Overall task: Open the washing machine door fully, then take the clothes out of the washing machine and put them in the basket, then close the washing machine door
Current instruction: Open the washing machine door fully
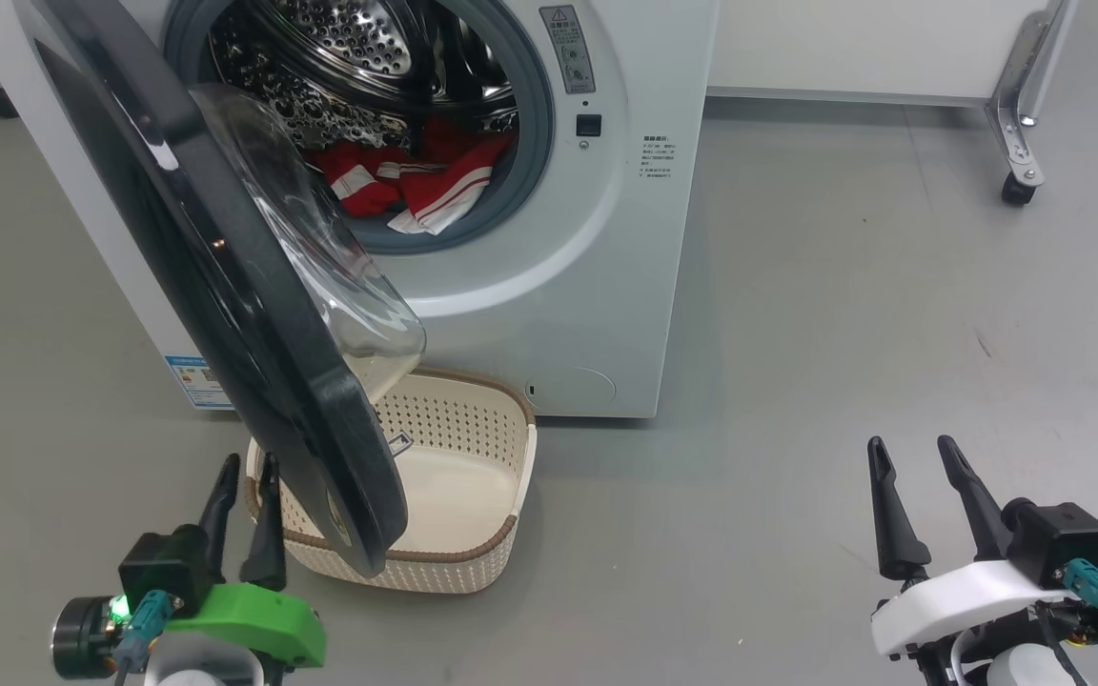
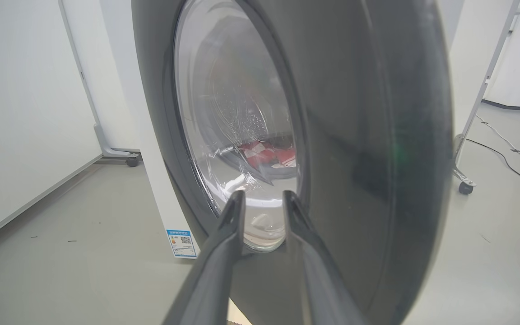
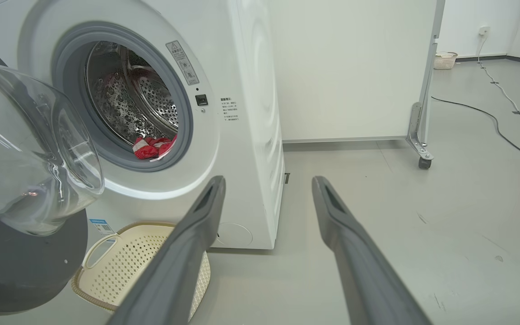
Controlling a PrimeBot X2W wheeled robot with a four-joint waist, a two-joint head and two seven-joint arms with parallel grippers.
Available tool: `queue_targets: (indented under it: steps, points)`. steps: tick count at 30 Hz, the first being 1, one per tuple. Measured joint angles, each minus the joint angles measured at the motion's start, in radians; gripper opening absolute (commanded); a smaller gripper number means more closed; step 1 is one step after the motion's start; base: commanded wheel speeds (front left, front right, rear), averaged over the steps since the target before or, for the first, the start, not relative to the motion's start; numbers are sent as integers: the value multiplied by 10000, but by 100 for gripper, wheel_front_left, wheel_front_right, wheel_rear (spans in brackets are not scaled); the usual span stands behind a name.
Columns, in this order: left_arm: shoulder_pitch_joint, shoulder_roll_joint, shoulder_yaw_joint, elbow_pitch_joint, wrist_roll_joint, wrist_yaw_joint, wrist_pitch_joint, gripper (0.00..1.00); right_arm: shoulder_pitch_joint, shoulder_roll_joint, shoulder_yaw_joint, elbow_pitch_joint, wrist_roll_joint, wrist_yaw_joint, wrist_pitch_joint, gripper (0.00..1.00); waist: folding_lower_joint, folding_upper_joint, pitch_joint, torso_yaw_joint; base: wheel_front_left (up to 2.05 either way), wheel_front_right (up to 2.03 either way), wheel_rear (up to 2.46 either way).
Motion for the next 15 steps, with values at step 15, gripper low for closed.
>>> queue_targets:
  steps: [15]
  points:
    - [-157,-2,612,-1202,56,-31,0,0,110,146,-56,-42,-84,0,0,100,0,0,18,17,0,0,0]
